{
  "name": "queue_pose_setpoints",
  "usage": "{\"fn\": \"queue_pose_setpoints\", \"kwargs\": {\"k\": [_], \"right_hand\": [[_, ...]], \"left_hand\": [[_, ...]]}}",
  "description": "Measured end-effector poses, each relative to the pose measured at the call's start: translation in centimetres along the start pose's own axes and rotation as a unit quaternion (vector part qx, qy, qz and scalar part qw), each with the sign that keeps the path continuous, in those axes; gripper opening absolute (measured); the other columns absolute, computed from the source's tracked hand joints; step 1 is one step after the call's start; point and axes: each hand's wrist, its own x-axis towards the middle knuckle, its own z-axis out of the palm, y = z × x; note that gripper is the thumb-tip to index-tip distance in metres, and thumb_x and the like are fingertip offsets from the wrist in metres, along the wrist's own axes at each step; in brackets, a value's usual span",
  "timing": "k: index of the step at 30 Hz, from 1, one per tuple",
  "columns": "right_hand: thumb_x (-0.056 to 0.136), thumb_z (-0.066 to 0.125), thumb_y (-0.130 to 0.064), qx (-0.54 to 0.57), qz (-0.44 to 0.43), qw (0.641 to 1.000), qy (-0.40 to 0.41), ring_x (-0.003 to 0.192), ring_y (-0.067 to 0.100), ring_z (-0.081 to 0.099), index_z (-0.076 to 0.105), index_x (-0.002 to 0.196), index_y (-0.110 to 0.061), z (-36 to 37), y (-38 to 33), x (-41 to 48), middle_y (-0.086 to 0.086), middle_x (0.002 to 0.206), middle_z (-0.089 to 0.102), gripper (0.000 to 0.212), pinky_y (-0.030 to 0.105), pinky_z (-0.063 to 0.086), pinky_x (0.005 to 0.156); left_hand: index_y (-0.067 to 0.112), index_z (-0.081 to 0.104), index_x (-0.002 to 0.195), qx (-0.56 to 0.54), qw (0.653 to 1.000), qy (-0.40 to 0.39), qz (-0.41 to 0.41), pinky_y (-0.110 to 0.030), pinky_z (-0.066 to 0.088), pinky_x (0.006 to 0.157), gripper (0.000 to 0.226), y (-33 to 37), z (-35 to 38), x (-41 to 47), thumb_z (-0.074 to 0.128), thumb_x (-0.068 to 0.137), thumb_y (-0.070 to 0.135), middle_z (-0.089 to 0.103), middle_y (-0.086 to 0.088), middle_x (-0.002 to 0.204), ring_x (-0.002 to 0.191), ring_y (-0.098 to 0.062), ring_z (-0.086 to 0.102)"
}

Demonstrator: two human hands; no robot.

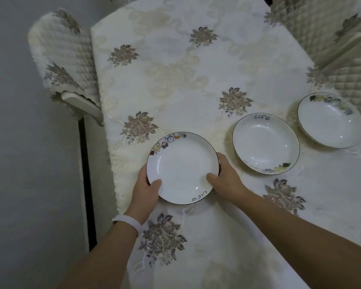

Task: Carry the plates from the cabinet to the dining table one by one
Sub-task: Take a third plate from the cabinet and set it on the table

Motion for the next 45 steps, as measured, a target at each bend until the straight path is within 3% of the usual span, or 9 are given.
{"fn": "queue_pose_setpoints", "kwargs": {"k": [4,8,16,19,22,26,32,37,45], "right_hand": [[0.081,0.057,-0.015,-0.024,0.018,0.999,0.012,0.100,0.018,0.059,0.036,0.137,-0.028,0.8,0.7,0.6,-0.008,0.110,0.060,0.061,0.032,0.047,0.082],[0.082,0.057,-0.015,-0.033,0.022,0.999,0.026,0.095,0.018,0.060,0.037,0.136,-0.027,0.9,0.9,1.2,-0.008,0.107,0.062,0.058,0.031,0.046,0.078],[0.085,0.057,-0.017,-0.064,0.032,0.997,0.033,0.094,0.023,0.061,0.040,0.133,-0.022,1.0,0.4,1.1,-0.002,0.105,0.064,0.051,0.033,0.048,0.079],[0.087,0.055,-0.020,-0.062,0.044,0.996,0.039,0.094,0.024,0.061,0.042,0.131,-0.020,1.0,0.2,0.7,0.000,0.103,0.064,0.046,0.035,0.049,0.081],[0.088,0.053,-0.022,-0.073,0.051,0.995,0.041,0.081,0.015,0.060,0.041,0.131,-0.021,0.7,0.2,-0.2,-0.004,0.089,0.062,0.044,0.029,0.044,0.066],[0.091,0.053,-0.025,-0.088,0.056,0.992,0.068,0.082,0.014,0.058,0.044,0.137,-0.020,-0.3,-0.1,-2.3,-0.005,0.092,0.060,0.047,0.029,0.043,0.070],[0.094,0.053,-0.036,-0.152,-0.012,0.980,0.125,0.098,0.011,0.054,0.051,0.134,-0.023,-2.8,-2.1,-7.6,-0.006,0.120,0.058,0.043,0.030,0.042,0.085],[0.095,0.051,-0.039,-0.252,-0.075,0.949,0.174,0.119,0.017,0.050,0.053,0.135,-0.022,-3.9,-3.6,-13.0,-0.005,0.135,0.054,0.044,0.033,0.039,0.098],[0.087,0.033,-0.053,-0.401,-0.104,0.878,0.242,0.122,0.022,0.050,0.056,0.129,-0.022,-3.7,-3.8,-21.0,-0.002,0.130,0.059,0.058,0.038,0.036,0.101]], "left_hand": [[0.027,0.040,0.141,0.061,0.998,0.002,-0.007,-0.028,0.047,0.092,0.057,-0.8,0.0,1.0,0.050,0.091,0.001,0.057,0.009,0.129,0.116,-0.010,0.055],[0.020,0.043,0.135,0.140,0.990,-0.007,0.018,-0.011,0.042,0.073,0.049,-0.4,-0.1,1.6,0.052,0.090,0.003,0.056,0.014,0.113,0.100,-0.002,0.056],[0.015,0.043,0.135,0.176,0.984,-0.009,0.011,-0.023,0.038,0.081,0.049,0.2,-0.2,1.9,0.055,0.090,0.005,0.055,0.006,0.112,0.099,-0.013,0.052],[0.023,0.046,0.127,0.170,0.985,-0.011,0.012,-0.023,0.043,0.073,0.043,0.5,-0.5,1.6,0.054,0.089,0.005,0.059,0.008,0.110,0.097,-0.014,0.058],[0.029,0.045,0.117,0.164,0.986,-0.006,0.016,-0.018,0.043,0.061,0.037,1.1,-1.1,1.1,0.053,0.091,0.004,0.063,0.008,0.100,0.084,-0.006,0.061],[0.019,0.038,0.139,0.207,0.977,-0.005,0.043,-0.028,0.042,0.081,0.051,2.1,-2.8,-0.2,0.057,0.093,0.016,0.054,0.004,0.113,0.104,-0.012,0.054],[0.020,0.038,0.144,0.342,0.915,-0.076,0.200,-0.035,0.031,0.108,0.056,4.9,-4.1,-3.4,0.058,0.093,0.028,0.044,0.003,0.143,0.131,-0.016,0.037],[0.022,0.046,0.139,0.412,0.848,-0.122,0.309,-0.039,0.034,0.105,0.064,7.6,-3.6,-6.2,0.041,0.085,0.056,0.049,0.002,0.139,0.130,-0.018,0.038],[0.021,0.059,0.127,0.496,0.713,-0.116,0.482,-0.049,0.041,0.099,0.054,10.3,-2.9,-9.3,0.040,0.088,0.053,0.058,-0.005,0.130,0.123,-0.030,0.050]]}}
